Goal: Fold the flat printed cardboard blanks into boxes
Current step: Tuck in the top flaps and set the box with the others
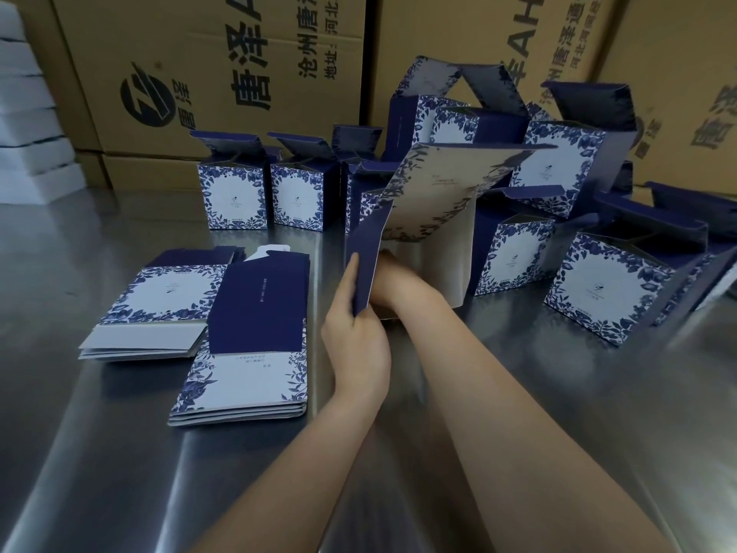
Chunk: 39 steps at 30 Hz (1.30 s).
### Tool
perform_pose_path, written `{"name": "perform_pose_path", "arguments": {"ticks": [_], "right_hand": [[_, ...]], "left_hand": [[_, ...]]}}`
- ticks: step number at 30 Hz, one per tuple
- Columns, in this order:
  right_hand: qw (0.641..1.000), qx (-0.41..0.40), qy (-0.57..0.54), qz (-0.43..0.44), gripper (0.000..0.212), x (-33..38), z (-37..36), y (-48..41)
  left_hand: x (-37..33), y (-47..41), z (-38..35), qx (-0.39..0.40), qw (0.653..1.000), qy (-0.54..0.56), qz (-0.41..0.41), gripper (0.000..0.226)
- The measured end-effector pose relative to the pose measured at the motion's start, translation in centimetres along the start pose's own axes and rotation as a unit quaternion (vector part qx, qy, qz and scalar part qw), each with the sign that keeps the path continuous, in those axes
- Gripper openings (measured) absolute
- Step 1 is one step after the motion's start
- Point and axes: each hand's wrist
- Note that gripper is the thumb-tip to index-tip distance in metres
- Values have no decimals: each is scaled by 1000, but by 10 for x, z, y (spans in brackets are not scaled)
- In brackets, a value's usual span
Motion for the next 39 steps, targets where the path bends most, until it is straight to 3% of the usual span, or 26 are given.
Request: {"name": "perform_pose_path", "arguments": {"ticks": [3, 8, 10, 14, 18, 21, 25, 30, 35, 39], "right_hand": [[1000, -14, -14, 3, 40, 1, 0, 3], [988, -129, -75, -40, 22, -8, -9, 11], [988, -119, -76, -57, 27, -9, -12, 10], [999, -19, 21, -39, 26, -9, -16, 8], [997, 29, 60, -49, 44, -6, -15, 5], [998, -15, 61, -25, 31, -10, -16, 7], [994, -94, -51, -30, 28, -13, -20, 12], [996, -82, -27, -35, 21, -11, -21, 16], [1000, -22, -13, -18, 29, -9, -10, 12], [992, -97, -77, -29, 29, -11, -17, 21]], "left_hand": [[1, 0, 1, -3, 1000, -4, -4, 63], [0, 1, 1, -23, 1000, -10, -5, 59], [-1, 2, 1, -23, 1000, -9, -7, 59], [-1, 5, -1, -26, 1000, 1, -10, 58], [-2, 6, -2, -25, 1000, 4, -6, 53], [-3, 6, -2, -28, 1000, -5, -9, 49], [-4, 6, -1, -30, 999, -16, -19, 54], [-2, 7, -2, -46, 999, -19, -21, 57], [-2, 7, -3, -36, 999, -6, -17, 53], [-3, 6, -1, -36, 999, -20, -14, 56]]}}
Point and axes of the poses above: each hand's wrist, its own y-axis away from the middle knuckle, its own z-axis out of the back of the hand, x = y × z, and after that the axes turned 5 degrees about z, right-handed
